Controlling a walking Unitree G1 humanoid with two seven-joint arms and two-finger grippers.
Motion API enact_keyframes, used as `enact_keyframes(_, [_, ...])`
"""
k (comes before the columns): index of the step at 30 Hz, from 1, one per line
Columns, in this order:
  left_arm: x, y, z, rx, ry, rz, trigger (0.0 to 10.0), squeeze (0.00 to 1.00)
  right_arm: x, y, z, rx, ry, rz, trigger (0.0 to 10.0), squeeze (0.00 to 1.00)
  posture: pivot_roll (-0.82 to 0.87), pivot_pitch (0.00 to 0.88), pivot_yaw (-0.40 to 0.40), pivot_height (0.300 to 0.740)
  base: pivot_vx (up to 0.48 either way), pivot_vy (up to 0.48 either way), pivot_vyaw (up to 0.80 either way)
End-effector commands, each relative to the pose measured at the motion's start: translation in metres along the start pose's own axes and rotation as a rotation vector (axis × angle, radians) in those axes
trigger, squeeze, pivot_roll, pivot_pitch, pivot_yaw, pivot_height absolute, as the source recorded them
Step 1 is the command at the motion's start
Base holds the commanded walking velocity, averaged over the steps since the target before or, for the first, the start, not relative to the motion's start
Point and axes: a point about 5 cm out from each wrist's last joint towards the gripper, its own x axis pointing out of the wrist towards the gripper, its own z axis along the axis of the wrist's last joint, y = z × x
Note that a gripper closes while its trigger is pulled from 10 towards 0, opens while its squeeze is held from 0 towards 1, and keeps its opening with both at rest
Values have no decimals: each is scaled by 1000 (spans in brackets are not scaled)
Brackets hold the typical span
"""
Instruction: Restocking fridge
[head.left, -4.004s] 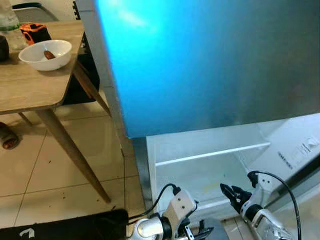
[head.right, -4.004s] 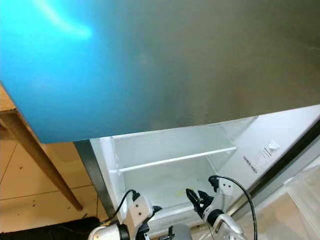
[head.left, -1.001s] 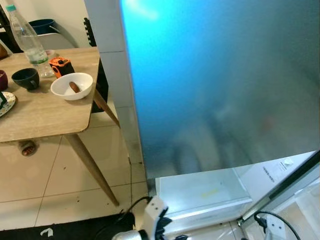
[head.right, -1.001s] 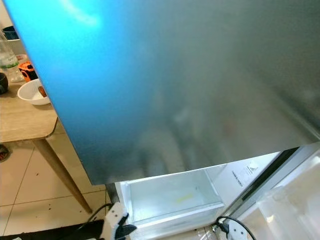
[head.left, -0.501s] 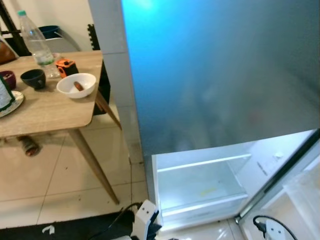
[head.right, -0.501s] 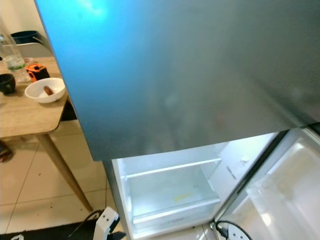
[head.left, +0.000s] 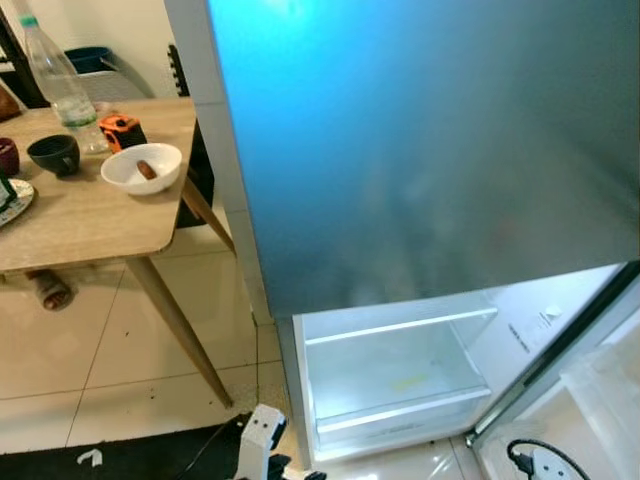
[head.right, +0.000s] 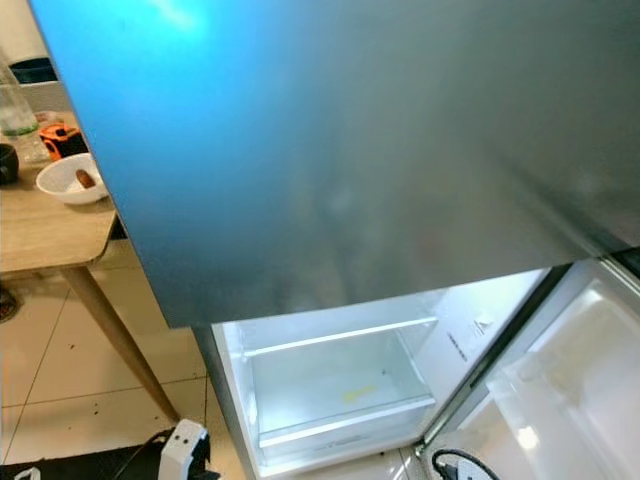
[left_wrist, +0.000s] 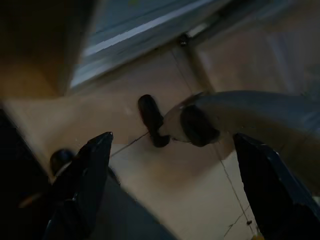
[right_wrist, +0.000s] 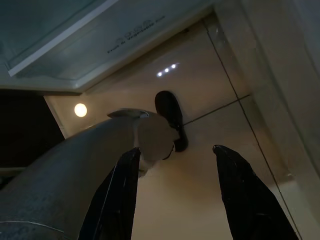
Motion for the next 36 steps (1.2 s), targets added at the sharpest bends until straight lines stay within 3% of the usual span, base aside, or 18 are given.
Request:
enact_keyframes(1, [-9, 7, -12, -53, 26, 52, 10000, 0, -1, -2, -6, -4, 23, -9, 10000, 0, -67, 76, -38, 740, -435, 0, 0])
enact_keyframes(15, [-19, 13, -36, -162, 72, 157, 10000, 0, -2, -2, -9, -14, 38, -11, 10000, 0, -67, 75, -42, 740, -245, 0, 0])
enact_keyframes(23, [-22, 14, -41, -177, 85, 173, 10000, 0, -2, -3, -11, -17, 45, -13, 10000, 0, -66, 74, -44, 740, -240, 0, 0])
enact_keyframes(36, [-21, 13, -42, -182, 87, 174, 10000, 0, -2, -2, -11, -17, 44, -8, 10000, 0, -69, 75, -42, 740, 0, 0, 0])
